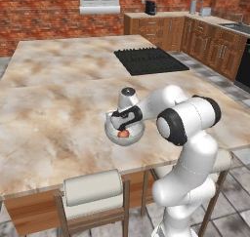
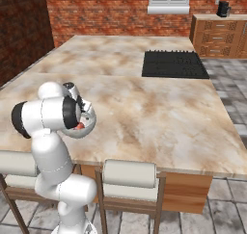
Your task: Retrieve the peach and banana from the fridge and place them into the bowl on the dining table.
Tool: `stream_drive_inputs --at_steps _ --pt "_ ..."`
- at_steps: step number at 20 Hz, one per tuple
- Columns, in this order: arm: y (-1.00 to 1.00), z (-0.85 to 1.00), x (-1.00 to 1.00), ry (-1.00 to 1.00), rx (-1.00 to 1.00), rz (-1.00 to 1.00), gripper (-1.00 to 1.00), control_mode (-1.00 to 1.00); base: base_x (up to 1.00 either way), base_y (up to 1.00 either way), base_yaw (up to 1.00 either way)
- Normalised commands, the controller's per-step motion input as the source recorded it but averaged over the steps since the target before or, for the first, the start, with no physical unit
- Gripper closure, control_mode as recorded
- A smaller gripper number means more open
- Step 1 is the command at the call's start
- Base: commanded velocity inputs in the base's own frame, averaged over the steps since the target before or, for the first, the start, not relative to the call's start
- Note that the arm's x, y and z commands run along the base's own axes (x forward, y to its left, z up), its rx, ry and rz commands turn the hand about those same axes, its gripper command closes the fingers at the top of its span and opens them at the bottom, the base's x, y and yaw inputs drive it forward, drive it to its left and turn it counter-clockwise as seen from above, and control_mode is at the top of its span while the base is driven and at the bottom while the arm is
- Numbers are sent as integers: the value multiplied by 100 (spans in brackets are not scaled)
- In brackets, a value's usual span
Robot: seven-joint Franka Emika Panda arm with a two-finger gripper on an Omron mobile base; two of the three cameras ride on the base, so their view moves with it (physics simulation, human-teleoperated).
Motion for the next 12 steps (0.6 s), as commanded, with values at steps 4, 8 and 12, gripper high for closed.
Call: stream_drive_inputs --at_steps 4,8,12 --pt "0 66 -87 -6 0 -7 -100 -100 0 0 0" --pt "-5 99 -84 -9 0 -10 -100 -100 0 0 0" --pt "-28 100 -69 -9 0 -9 -100 -100 0 0 0"
